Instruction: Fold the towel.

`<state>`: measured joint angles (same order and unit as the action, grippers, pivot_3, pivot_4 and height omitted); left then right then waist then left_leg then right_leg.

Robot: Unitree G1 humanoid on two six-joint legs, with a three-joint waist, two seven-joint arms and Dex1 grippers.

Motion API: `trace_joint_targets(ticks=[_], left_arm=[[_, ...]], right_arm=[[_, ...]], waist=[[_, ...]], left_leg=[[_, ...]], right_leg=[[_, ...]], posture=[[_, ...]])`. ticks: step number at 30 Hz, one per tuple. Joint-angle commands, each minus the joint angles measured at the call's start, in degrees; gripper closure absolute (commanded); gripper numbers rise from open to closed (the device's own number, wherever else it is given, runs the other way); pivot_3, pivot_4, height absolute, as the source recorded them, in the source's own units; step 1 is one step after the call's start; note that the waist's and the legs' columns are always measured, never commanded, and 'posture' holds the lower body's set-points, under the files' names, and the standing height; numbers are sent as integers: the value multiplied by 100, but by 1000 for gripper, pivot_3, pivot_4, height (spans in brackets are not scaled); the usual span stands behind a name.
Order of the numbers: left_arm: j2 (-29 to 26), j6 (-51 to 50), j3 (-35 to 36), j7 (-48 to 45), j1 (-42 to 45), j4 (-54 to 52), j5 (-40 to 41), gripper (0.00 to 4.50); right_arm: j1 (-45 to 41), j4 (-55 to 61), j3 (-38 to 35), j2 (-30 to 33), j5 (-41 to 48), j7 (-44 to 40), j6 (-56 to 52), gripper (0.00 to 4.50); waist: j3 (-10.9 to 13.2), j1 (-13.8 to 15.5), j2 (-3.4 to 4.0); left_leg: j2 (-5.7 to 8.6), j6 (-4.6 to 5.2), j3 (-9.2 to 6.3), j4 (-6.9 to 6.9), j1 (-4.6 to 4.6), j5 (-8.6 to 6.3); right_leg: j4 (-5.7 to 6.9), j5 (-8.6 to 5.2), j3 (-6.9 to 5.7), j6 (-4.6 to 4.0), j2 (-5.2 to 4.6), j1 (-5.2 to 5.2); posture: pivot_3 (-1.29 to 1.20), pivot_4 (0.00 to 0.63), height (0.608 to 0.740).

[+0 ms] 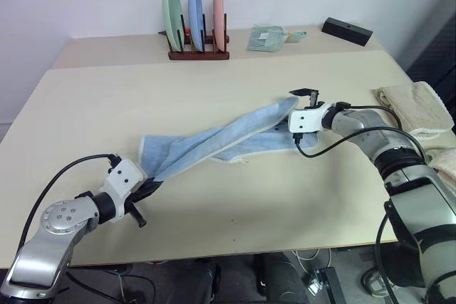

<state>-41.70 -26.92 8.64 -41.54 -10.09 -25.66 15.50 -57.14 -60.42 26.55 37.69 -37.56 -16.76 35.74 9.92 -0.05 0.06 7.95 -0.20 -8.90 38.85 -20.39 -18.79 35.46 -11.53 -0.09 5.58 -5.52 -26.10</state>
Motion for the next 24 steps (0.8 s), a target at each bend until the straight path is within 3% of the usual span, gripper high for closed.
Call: trace_joint_targets(ticks=[1, 6, 11, 16, 19, 21, 24], left_arm=[[14, 115, 67, 22, -42, -114, -6, 4500], [10, 203, 103, 76, -251, -145, -83, 4500], [144, 381, 329, 317, -244, -78, -103, 4500], [473, 274, 913, 1007, 731, 401, 28, 4500], [360, 499, 786, 1182, 2567, 1668, -77, 4500], [314, 721, 646, 1251, 3349, 2367, -265, 4500], [223, 1526, 407, 1772, 5550, 4321, -805, 4500]], right_arm=[[-375, -378, 110, -82, -215, 486, 217, 1825], [-495, -545, 272, -22, -418, 782, 467, 4440], [-382, -231, -8, 285, -115, 567, 727, 4440], [-338, 274, -382, 645, 301, 250, 681, 4440], [-1017, 117, -521, 743, 252, 383, 349, 4440], [-1343, -32, -495, 744, 152, 526, 204, 4440], [-2370, -373, -678, 662, 258, 879, -258, 4440]], waist=[[0, -10, 0], [0, -63, 0], [0, -73, 0], [0, -51, -2], [7, -26, -2], [13, -56, -4], [20, -74, -16]], left_leg=[[0, 0, 1, 0, -1, 0], [0, 0, 4, -2, -2, 0], [-7, 0, 26, -13, 1, 0], [-15, 0, 39, -8, 1, 0], [-25, -2, 49, -2, 1, 1], [-33, -14, 54, 9, -15, 8], [-46, -12, 79, 1, -9, 7]], right_leg=[[0, 0, 2, 0, 0, -1], [2, 0, 6, 0, 3, -6], [7, 1, 24, -1, 8, -21], [6, 6, 32, -6, 13, -21], [5, 13, 32, -11, 21, -21], [-1, 36, 28, -16, 40, -31], [-4, 45, 55, -17, 50, -41]], posture=[[0, 150, 735], [0, 150, 735], [0, 150, 735], [0, 150, 735], [0, 150, 735], [0, 150, 735], [0, 150, 735]])
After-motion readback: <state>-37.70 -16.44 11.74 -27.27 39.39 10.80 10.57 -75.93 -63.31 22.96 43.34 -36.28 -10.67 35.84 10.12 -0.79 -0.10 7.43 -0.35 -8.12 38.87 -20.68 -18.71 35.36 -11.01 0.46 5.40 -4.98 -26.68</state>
